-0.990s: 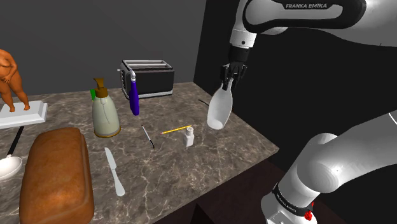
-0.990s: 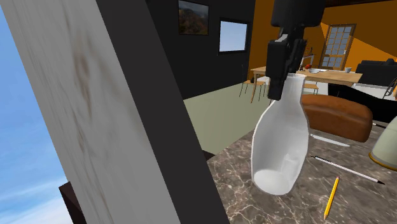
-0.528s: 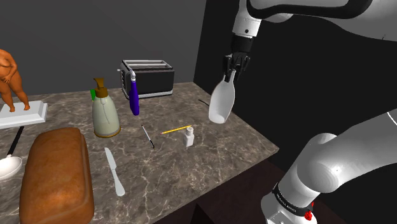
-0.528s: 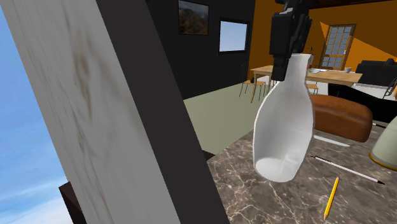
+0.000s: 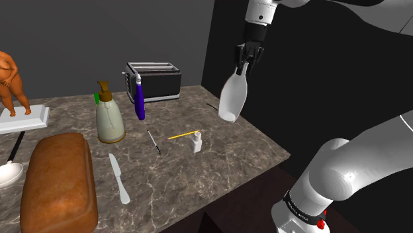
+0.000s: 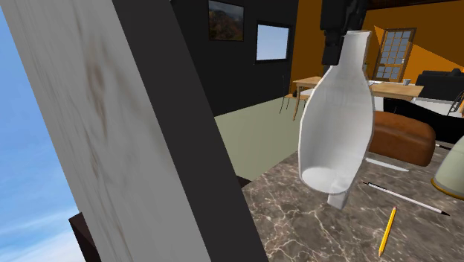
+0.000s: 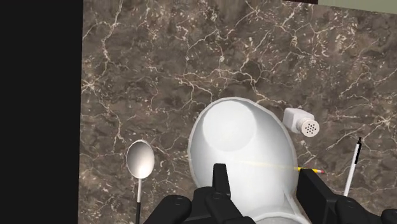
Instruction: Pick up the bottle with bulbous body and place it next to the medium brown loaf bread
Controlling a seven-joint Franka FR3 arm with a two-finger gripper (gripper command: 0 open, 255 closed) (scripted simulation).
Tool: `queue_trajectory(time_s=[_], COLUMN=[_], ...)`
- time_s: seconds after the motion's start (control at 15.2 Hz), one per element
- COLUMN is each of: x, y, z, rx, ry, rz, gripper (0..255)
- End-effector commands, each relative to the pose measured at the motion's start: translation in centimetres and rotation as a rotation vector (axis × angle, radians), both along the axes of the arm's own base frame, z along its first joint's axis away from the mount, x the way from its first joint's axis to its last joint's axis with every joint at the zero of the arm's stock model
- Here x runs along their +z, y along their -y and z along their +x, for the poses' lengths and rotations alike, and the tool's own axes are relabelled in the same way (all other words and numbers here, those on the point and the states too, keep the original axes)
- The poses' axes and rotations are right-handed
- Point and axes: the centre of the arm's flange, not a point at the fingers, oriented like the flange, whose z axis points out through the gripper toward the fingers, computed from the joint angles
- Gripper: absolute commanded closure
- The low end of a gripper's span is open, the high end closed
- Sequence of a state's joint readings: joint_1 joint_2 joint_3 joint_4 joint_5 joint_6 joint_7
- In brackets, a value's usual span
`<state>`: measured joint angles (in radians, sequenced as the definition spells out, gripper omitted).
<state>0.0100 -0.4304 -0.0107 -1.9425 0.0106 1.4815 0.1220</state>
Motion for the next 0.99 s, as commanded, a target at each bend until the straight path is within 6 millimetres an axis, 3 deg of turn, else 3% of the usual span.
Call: queue_trajectory(time_s=[0.0,0.92], x=[1.1,8.5], y=[0.0,0.0], z=[-0.1,-0.1], rx=[0.000,0.000], ry=[0.000,0.000], rz=[0.000,0.000], gripper=[255,255])
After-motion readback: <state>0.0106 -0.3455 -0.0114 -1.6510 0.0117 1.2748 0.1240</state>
